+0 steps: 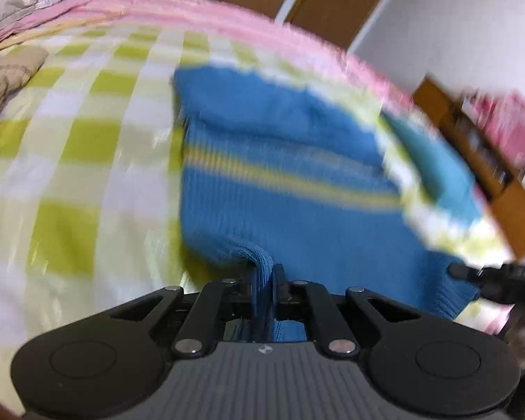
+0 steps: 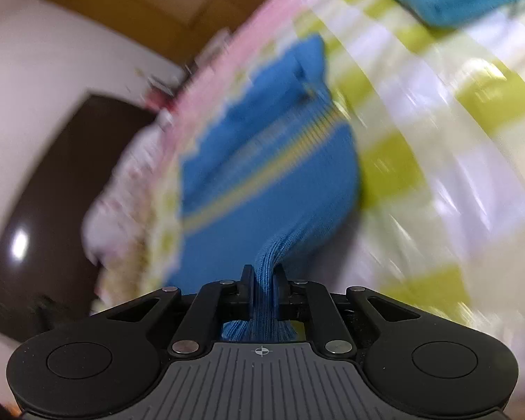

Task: Fold small clothes
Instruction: 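Grasp the hem with the left tool while the right tool grasps it, fold up over collar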

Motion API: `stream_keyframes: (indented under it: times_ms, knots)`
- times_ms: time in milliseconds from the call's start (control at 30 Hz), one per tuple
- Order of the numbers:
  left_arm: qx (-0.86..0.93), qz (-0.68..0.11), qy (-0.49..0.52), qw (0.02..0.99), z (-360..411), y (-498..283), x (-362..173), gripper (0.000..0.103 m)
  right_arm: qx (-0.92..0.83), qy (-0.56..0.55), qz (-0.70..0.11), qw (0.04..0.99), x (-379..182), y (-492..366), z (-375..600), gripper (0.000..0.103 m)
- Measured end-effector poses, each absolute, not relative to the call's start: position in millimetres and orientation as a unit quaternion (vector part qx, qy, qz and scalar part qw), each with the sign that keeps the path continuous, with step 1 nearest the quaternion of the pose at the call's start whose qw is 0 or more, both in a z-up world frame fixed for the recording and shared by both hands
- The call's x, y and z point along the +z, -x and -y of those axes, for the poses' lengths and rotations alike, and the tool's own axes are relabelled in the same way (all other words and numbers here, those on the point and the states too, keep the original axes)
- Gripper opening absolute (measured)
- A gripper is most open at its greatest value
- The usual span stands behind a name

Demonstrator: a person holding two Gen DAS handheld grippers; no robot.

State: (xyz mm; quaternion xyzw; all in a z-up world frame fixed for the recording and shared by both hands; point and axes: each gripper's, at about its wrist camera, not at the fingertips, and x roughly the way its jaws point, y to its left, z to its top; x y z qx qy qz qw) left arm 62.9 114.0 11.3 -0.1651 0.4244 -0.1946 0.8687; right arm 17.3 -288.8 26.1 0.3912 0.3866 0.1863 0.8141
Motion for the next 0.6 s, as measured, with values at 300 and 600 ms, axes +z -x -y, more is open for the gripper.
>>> stream_keyframes:
  times_ms: [300, 600]
  knots:
    - [-0.178, -0.329, 0.242, 0.895, -123.6, -179.0, 45.3, 0.014, 0.161, -0.444, -0.288, 0.833, 57.6, -136.4, 301.1, 0.01]
    - [-0.091, -0.386, 0.236, 0.887, -121.8, -259.6, -2.0, 0.015, 0.077, -0.427, -0.324, 0.841, 16.4, -233.0, 296.7, 0.014]
